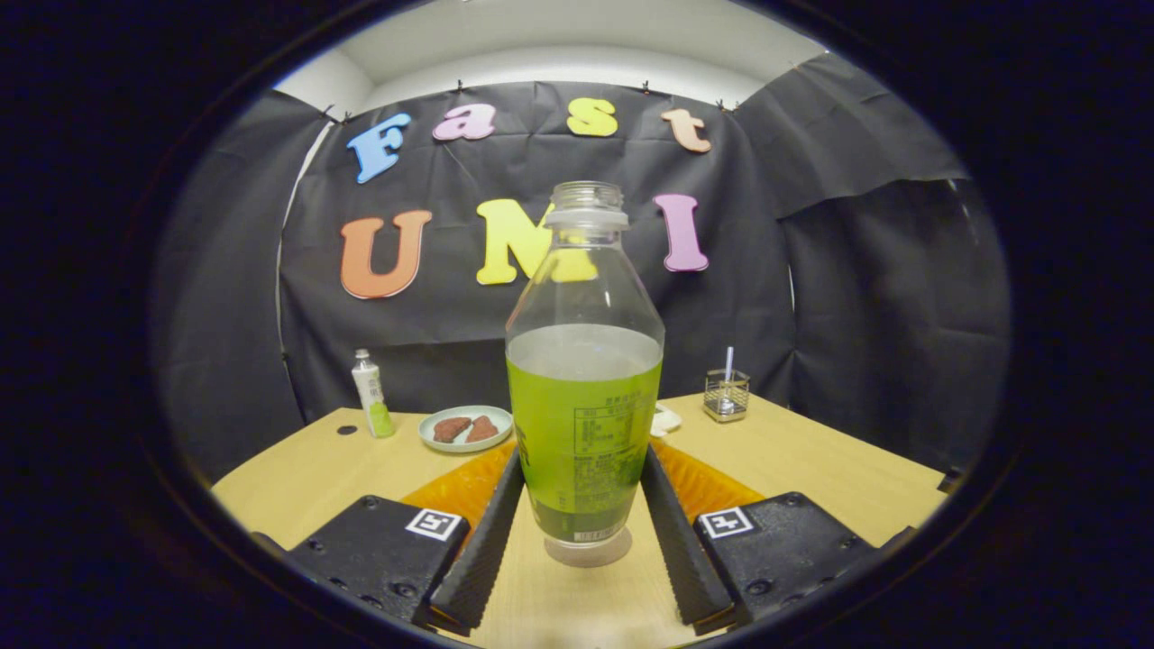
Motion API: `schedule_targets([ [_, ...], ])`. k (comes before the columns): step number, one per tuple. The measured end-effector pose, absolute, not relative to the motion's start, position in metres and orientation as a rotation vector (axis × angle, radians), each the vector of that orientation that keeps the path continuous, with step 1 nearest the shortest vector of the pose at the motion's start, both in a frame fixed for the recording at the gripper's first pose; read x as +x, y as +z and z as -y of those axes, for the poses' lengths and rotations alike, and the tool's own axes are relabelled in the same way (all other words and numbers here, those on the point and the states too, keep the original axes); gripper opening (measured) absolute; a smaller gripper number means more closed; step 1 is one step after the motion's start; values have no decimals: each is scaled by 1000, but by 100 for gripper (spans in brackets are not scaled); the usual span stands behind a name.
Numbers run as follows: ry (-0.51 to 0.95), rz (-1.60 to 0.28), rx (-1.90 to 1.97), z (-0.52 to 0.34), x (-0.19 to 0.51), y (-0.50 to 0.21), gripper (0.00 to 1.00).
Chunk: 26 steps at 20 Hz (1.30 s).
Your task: Take the bottle from table, then pour the juice into the cup, finally place the bottle on the coaster
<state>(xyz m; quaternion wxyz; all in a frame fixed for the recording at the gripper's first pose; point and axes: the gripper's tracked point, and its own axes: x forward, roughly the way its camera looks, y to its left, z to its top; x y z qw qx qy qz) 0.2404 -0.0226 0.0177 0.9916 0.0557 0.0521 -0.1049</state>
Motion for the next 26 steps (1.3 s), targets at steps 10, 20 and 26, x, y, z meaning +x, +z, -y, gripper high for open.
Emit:
schedule_targets([
  [10, -242, -172, 107, 38, 281, -17, 81],
  [20, -253, -284, 66, 35, 305, -64, 82],
  [26, -239, -322, 82, 35, 311, -82, 82],
])
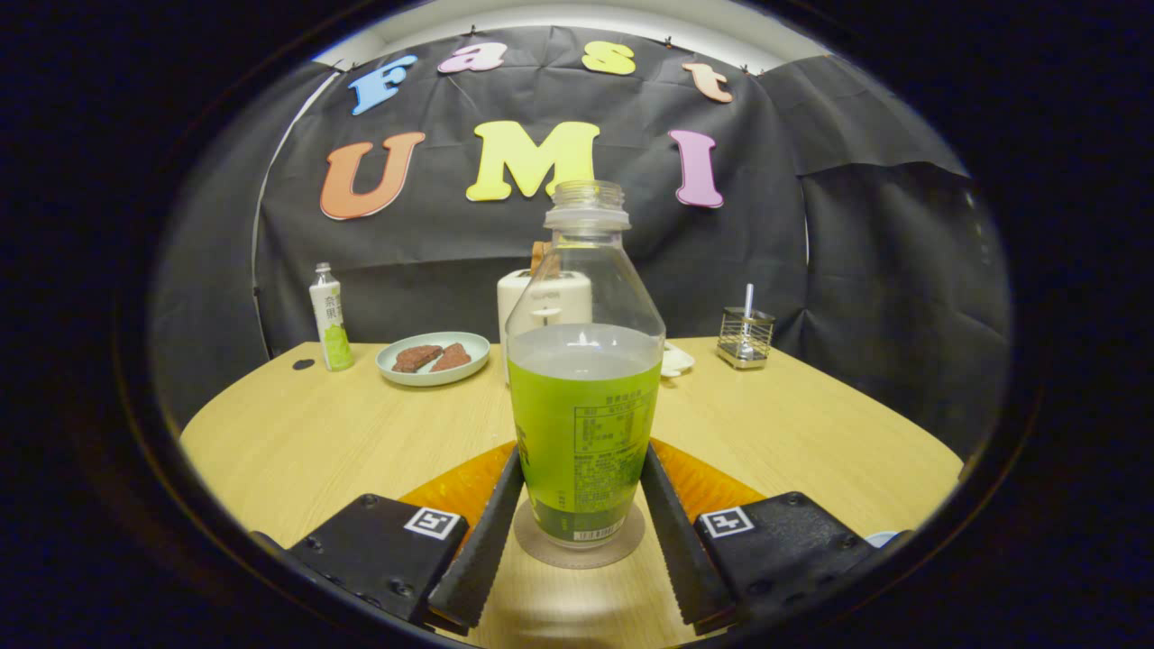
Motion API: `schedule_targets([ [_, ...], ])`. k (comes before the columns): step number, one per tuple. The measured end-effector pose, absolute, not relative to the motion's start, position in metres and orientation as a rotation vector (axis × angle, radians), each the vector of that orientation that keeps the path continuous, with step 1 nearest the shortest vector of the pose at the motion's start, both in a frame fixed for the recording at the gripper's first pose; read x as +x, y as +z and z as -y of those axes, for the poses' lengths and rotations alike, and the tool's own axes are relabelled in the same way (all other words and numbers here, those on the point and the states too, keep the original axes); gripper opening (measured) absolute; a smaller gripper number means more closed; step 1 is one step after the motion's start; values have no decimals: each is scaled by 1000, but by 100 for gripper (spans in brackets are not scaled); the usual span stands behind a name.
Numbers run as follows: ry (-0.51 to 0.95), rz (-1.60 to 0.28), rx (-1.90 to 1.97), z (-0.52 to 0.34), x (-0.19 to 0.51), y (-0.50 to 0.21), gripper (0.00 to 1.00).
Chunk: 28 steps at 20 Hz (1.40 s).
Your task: Take the bottle from table, then pour the juice into the cup, finally place the bottle on the coaster
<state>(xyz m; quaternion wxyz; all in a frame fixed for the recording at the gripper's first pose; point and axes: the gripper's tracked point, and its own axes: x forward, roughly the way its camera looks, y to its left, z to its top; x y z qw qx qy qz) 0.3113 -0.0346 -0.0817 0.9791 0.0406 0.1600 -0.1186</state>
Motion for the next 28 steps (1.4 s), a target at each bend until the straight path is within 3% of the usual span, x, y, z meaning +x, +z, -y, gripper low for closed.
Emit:
schedule_targets([
  [8, -229, -350, 65, 36, 314, -88, 84],
  [13, -224, -357, 52, 34, 310, -84, 95],
  [16, -220, -370, 38, 33, 301, -81, 95],
  [28, -220, -234, 20, 21, 181, -11, 100],
])
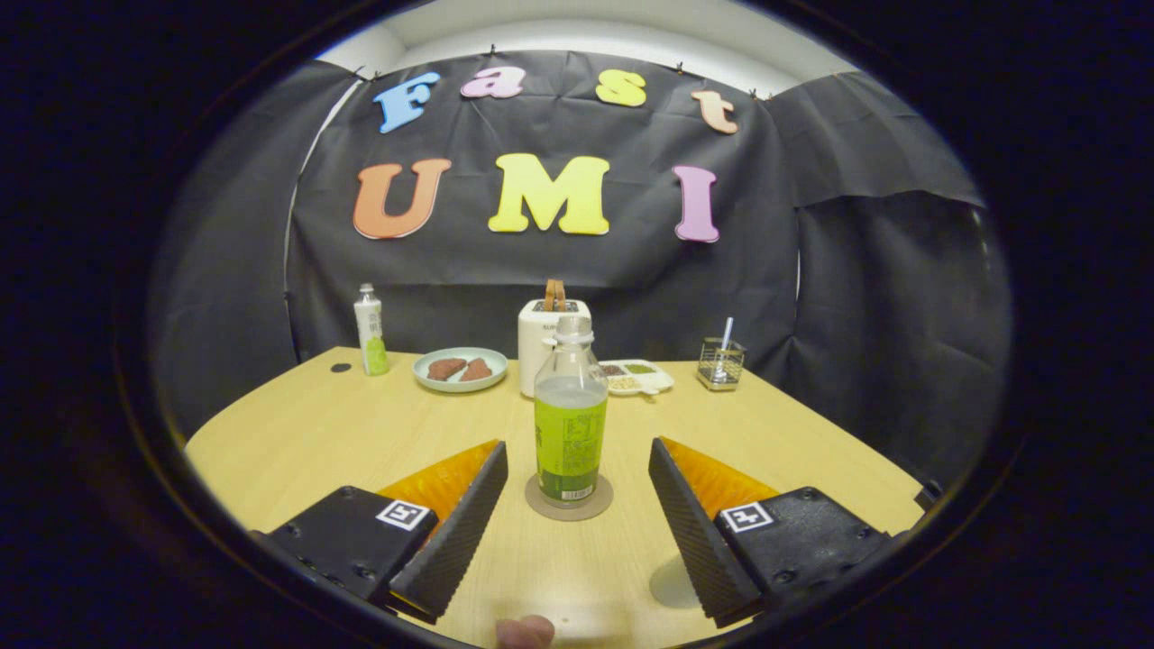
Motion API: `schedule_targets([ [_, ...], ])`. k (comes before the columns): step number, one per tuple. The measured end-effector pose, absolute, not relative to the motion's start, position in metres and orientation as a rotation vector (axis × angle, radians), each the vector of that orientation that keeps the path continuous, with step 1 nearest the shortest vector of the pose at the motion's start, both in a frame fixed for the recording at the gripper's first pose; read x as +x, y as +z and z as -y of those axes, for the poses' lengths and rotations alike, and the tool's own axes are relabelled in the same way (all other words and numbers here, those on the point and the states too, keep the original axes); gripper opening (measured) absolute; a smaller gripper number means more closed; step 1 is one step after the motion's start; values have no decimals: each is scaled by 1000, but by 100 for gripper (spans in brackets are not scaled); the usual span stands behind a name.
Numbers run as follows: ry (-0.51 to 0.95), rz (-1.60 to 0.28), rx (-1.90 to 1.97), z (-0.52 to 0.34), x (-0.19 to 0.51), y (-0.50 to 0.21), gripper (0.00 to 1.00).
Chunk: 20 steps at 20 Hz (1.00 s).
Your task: Take the bottle from table, then pour the juice into the cup, finally place the bottle on the coaster
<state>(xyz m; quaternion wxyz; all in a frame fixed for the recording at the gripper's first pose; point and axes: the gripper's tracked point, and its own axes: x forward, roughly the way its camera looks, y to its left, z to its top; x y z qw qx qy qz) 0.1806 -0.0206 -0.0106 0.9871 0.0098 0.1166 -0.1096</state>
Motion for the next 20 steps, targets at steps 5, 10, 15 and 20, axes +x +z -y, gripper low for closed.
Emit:
schedule_targets([
  [5, -227, -115, 16, 20, 117, 26, 100],
  [10, -200, -31, 34, 14, 68, 39, 100],
  [15, -159, 28, 37, 6, 36, 43, 100],
  [20, -125, 69, 72, 3, 17, 36, 100],
])
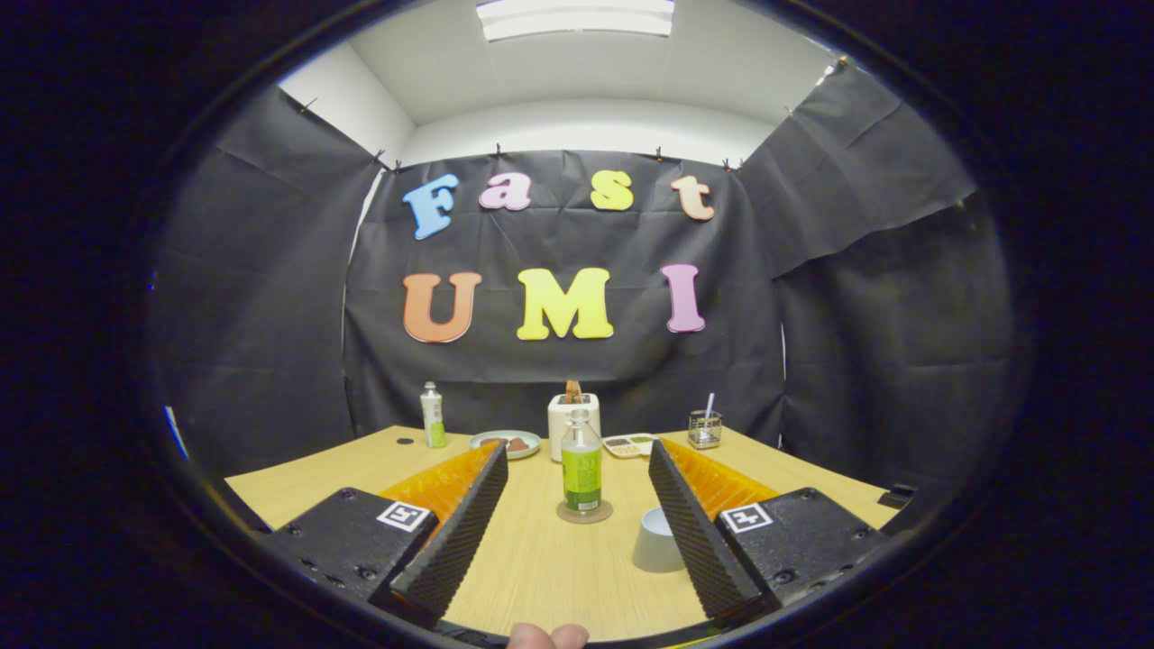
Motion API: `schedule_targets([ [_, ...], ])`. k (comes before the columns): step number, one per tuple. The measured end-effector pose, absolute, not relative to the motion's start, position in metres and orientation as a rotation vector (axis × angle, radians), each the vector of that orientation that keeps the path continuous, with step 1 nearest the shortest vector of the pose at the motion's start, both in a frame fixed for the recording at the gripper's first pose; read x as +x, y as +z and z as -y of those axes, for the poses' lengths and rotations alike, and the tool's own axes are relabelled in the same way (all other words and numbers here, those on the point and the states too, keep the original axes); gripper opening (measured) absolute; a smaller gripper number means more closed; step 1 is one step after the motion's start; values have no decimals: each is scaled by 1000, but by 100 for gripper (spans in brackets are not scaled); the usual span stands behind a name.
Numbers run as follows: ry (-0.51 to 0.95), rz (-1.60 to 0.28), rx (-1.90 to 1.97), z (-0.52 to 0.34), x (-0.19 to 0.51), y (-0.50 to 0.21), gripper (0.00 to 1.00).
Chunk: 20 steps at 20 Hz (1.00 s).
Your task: Take the bottle from table, then pour the juice into the cup, finally place the bottle on the coaster
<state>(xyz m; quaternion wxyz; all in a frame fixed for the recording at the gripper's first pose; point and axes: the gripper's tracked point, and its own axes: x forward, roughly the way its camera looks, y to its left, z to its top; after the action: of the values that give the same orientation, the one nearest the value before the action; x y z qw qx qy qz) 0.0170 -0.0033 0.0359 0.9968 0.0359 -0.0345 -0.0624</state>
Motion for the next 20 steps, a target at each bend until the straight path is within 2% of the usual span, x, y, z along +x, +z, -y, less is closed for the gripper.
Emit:
schedule_targets([
  [20, -116, 100, 51, 15, 5, 35, 100],
])
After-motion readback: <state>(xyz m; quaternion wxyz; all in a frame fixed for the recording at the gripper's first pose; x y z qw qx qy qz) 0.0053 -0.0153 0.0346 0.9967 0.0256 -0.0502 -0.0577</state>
